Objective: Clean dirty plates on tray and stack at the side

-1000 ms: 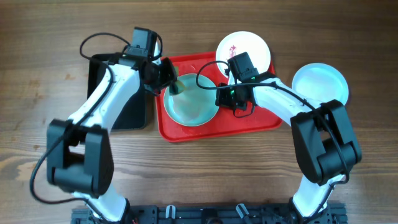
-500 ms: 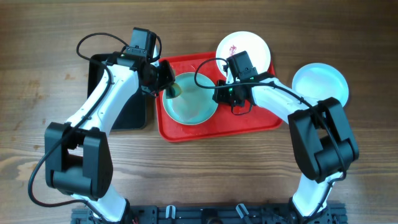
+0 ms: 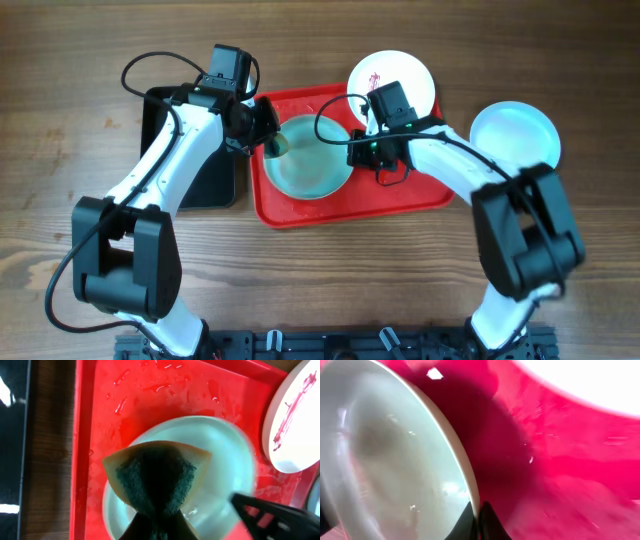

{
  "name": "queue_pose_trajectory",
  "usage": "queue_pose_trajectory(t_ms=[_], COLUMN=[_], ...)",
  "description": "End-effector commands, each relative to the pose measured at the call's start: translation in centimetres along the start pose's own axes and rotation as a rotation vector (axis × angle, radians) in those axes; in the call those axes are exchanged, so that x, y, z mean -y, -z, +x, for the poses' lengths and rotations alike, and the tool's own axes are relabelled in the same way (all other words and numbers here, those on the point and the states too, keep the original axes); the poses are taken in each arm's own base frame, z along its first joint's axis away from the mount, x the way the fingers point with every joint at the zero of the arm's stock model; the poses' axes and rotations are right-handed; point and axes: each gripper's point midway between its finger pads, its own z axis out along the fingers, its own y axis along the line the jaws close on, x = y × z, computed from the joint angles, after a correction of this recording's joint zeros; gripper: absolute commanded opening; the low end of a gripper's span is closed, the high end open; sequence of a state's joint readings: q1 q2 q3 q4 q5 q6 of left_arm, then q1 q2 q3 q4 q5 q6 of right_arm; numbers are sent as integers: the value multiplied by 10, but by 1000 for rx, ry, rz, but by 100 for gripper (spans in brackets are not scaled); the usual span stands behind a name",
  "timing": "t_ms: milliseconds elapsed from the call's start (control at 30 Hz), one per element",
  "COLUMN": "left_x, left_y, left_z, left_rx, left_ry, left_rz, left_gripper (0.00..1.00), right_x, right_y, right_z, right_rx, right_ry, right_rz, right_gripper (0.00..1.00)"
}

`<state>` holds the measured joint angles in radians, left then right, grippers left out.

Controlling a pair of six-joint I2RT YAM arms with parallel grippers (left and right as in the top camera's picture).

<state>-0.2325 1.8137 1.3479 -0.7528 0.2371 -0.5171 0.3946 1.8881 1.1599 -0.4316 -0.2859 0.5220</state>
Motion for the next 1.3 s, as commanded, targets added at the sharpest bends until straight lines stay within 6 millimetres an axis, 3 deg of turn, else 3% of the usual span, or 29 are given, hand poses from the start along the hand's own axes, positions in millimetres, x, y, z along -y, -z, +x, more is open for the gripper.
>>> queue_pose_trajectory(t_ms=[0,267,500,667,1033,1267], left_x=[2,1,1,1,0,0], left_y=[7,7,7,7,7,7], left_z=[-6,-7,-7,-7,-7,-7], left_rx=[28,32,32,32,36,35], left_ry=[-21,-20,-20,-20,-20,-20], left_rz=[-4,-10,-10,-11,-17,-18], left_gripper=[4,4,4,4,4,4], right_x=[-2,19,29,20,-18,-26], right_y=[59,120,138,149,195,215], right_z=[-33,-43,-38,-38,-28,-26], right_rx=[210,420,486,562,816,896], right_ry=[55,120,168,220,398,432], right_rz=[105,420,615,707,979,1081], right_gripper=[4,4,5,4,4,4])
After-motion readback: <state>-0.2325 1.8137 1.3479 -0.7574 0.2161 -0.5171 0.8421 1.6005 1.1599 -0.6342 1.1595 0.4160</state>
